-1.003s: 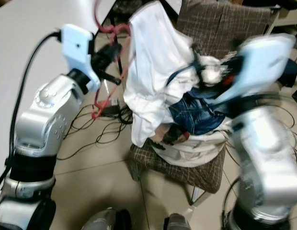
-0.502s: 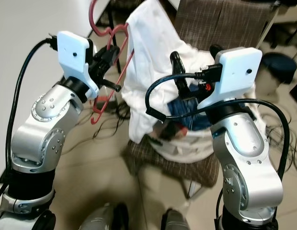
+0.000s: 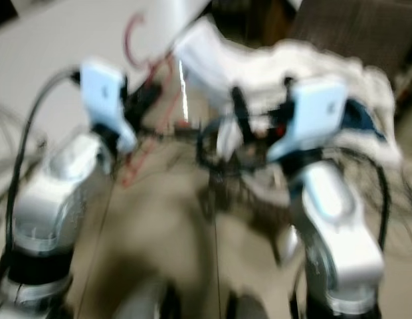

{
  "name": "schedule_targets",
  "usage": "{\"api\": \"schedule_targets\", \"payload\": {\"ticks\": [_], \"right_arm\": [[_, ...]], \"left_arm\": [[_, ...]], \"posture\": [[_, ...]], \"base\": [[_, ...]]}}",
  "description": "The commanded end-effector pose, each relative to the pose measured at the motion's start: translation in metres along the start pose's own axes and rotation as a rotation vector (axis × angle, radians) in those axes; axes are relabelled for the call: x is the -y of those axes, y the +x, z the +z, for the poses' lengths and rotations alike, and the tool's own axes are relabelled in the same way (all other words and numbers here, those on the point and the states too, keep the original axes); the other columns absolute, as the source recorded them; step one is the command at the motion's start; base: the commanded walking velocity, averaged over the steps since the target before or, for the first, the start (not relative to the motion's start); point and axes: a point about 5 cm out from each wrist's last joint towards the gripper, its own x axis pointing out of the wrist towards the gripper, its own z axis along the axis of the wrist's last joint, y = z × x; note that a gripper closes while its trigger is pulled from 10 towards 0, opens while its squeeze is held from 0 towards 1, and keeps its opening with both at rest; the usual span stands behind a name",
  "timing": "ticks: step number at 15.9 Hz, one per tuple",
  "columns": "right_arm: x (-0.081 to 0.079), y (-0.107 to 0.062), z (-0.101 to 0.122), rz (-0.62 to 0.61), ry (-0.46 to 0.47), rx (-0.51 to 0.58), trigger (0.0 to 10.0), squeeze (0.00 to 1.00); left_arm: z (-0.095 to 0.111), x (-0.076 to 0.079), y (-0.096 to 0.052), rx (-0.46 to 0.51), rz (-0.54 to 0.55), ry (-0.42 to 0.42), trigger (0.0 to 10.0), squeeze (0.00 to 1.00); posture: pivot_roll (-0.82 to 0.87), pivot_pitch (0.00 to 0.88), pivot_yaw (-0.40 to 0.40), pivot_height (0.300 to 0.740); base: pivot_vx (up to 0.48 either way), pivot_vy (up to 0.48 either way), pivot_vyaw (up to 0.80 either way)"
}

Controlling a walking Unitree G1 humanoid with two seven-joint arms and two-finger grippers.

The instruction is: Hang hanger

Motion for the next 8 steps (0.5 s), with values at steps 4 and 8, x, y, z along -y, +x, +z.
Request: {"api": "schedule_targets", "payload": {"ticks": [4, 8], "right_arm": [[0.003, -0.006, -0.001, -0.011, -0.032, 0.009, 10.0, 0.0], [0.003, -0.011, -0.004, -0.061, 0.023, 0.054, 10.0, 0.0]], "left_arm": [[-0.003, 0.003, -0.007, 0.024, -0.014, -0.03, 10.0, 0.0], [-0.003, 0.01, -0.014, 0.068, -0.023, -0.025, 10.0, 0.0]], "posture": [[-0.14, 0.086, 0.035, 0.74], [-0.14, 0.088, 0.028, 0.74]], "base": [[-0.15, 0.0, 0.0], [0.0, -0.227, 0.0]]}}
